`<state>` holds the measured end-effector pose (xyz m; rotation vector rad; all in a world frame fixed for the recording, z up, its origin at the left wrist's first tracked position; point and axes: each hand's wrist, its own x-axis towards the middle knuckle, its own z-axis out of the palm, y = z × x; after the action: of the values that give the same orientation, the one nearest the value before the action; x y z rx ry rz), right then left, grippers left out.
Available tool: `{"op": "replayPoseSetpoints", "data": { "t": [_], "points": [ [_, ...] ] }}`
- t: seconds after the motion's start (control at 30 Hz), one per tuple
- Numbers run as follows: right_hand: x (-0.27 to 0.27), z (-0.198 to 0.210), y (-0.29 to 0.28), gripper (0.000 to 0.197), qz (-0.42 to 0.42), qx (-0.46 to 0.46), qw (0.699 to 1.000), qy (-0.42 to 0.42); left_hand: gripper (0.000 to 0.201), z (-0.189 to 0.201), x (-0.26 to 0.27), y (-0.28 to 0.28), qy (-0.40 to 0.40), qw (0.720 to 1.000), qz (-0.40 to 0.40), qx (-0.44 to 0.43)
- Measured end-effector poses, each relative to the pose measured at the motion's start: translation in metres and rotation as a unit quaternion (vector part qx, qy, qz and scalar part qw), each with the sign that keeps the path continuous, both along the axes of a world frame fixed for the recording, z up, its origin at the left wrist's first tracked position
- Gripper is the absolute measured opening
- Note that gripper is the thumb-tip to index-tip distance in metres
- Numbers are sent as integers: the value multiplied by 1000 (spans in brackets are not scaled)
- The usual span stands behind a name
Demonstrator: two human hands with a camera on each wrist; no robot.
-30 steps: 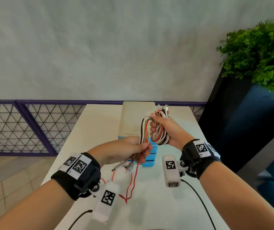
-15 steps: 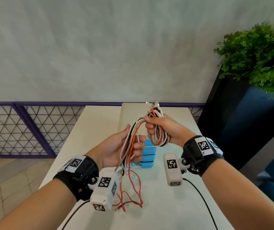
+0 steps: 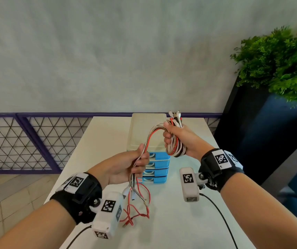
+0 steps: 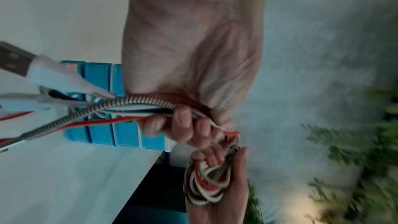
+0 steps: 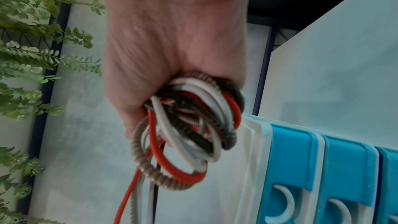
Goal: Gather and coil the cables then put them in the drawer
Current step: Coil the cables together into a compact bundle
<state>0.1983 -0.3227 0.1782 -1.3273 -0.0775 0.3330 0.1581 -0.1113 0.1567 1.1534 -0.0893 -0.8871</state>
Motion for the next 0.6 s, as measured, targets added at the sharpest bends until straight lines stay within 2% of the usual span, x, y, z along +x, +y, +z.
{"op": "replayPoseSetpoints", "data": {
  "t": [0.07,0.13,0.2,0.3,0.37,0.43,0.5,0.6],
  "points": [
    [0,-3,4,27,-22,-23,999,10,42,6,-2,-8,-78,992,43,89],
    [1,-8,9,36,-40,-34,998,26,41,16,-6,-18,-190,957,84,204],
    [1,-11,13,45,-53,-29,997,50,41,21,-10,-27,-321,880,109,333],
    [-3,-15,18,54,-52,-17,996,76,39,22,-17,-35,-492,735,117,451],
    [-8,-16,22,53,-34,13,995,95,33,25,-17,-38,-565,642,101,509],
    [-14,-14,27,57,-3,72,990,120,31,28,-14,-41,-595,573,63,560],
    [-18,-9,30,61,15,129,981,142,31,29,-11,-45,-602,542,23,586],
    [-21,-1,32,64,9,156,976,150,35,27,-7,-49,-610,533,-8,587]
  ]
}}
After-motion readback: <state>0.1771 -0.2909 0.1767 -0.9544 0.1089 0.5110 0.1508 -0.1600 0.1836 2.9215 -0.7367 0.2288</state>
